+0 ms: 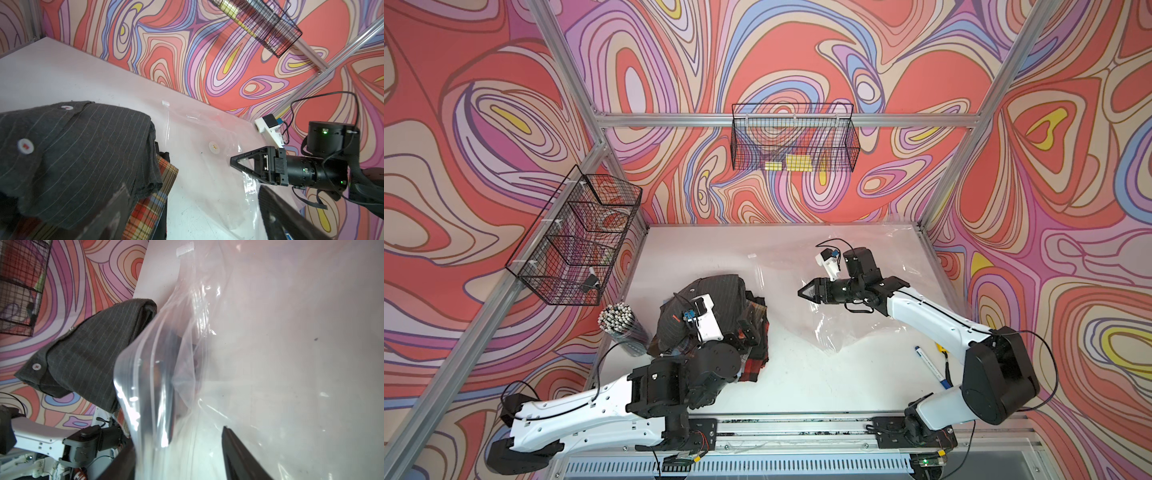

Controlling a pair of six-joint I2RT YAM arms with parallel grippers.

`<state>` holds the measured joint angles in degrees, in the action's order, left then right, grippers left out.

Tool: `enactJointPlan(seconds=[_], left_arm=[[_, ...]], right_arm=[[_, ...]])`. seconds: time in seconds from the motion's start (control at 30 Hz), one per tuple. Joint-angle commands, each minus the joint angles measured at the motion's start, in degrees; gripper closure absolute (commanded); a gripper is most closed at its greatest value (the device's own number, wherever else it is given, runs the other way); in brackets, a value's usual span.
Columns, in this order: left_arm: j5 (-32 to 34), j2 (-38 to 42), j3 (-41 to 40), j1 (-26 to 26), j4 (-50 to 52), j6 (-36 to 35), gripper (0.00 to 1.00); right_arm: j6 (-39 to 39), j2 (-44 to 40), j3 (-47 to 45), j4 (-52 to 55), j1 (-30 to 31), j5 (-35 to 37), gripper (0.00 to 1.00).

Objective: Take the shirt out of the vacuum bag
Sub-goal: Place the shirt at the center of the board, then adjust the shirt at the center of the board.

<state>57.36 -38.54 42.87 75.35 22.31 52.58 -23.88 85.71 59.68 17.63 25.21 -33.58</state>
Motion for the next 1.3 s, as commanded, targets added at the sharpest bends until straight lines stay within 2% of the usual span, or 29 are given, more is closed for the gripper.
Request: enactJointPlan(seconds=[0.0,0.03,0.13,0.27,0.4,0.6,0.77,0.87,0.97,1.07,1.27], left_arm=[[0.7,3.4,-0.7,0.2,-13.9,-13.2,0.01],[1.4,3.2,0.7,0.2,-13.0,-16.0,0.01],[4.8,1.2,6.6,0.2,-3.6,-18.6,0.01],[10.5,-1.5,13.4,0.2,6.2,-21.4,0.01],[14.5,-0.3,16.0,0.2,6.6,-29.9,0.01],[16.8,6.6,21.5,0.2,18.3,-28.2,0.01],[16.7,8.9,24.9,0.2,29.5,-23.4,0.01],[18.7,7.9,27.4,0.2,37.4,-17.7,0.01],[20.0,8.2,29.0,0.2,43.8,-12.8,0.01],[20.7,11.0,28.3,0.2,43.6,-13.1,0.01],[21.2,17.4,25.3,0.2,41.0,-14.9,0.01]], right_arm=[[1.8,-0.1,1.0,2.0,0.3,3.3,0.12],[2.2,-0.1,1.1,2.8,0.3,4.7,0.02],[3.5,0.1,1.8,4.8,0.3,8.6,0.02],[4.9,0.0,4.6,8.0,0.3,18.0,0.02],[4.6,-1.7,7.2,8.3,0.4,22.4,0.02],[7.5,-2.4,13.8,13.9,4.4,28.1,0.02],[4.9,-3.2,12.7,14.9,5.2,29.9,0.02],[4.0,-5.3,12.2,12.6,9.2,30.5,0.02],[5.3,-3.2,15.9,13.8,17.3,33.4,0.02],[7.4,0.3,20.1,14.6,26.3,37.9,0.02],[8.4,6.9,24.2,11.3,38.3,41.4,0.02]])
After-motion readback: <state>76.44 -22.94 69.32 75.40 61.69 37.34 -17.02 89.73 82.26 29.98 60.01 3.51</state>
